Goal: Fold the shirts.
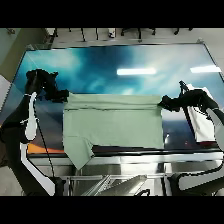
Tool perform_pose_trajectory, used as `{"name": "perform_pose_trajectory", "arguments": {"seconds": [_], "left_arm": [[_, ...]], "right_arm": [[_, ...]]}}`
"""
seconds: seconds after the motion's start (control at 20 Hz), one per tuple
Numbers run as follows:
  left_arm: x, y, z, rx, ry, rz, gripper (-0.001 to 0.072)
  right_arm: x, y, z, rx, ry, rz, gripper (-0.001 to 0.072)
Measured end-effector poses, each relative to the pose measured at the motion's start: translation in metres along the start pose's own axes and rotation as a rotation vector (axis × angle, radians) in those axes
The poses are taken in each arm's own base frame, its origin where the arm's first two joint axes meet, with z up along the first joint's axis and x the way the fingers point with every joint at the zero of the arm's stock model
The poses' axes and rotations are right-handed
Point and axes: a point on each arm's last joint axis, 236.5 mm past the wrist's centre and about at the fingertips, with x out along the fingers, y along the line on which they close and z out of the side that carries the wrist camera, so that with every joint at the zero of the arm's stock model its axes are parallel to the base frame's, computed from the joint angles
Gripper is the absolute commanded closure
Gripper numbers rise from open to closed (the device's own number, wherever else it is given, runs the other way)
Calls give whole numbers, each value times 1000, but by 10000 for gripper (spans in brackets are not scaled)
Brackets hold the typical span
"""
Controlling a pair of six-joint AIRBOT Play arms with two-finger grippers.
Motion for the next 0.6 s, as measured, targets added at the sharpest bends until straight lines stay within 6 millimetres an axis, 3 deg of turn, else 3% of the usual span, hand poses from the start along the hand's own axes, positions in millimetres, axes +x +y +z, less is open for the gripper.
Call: {"name": "perform_pose_trajectory", "arguments": {"seconds": [0.2, 0.35, 0.5, 0.6], "left_arm": [[-26, -2, -20, -2, 88, -18, 8], [-58, 2, -46, -22, 129, -24, 8], [-73, 10, -95, -66, 173, -29, 8], [-67, 14, -142, -100, 210, -35, 8]], "right_arm": [[-34, 17, -5, -1, 30, 64, 211], [-71, 14, -21, -10, 58, 62, 211], [-94, -13, -56, 1, 100, 6, 211], [-100, -35, -82, 32, 130, -19, 210]]}}
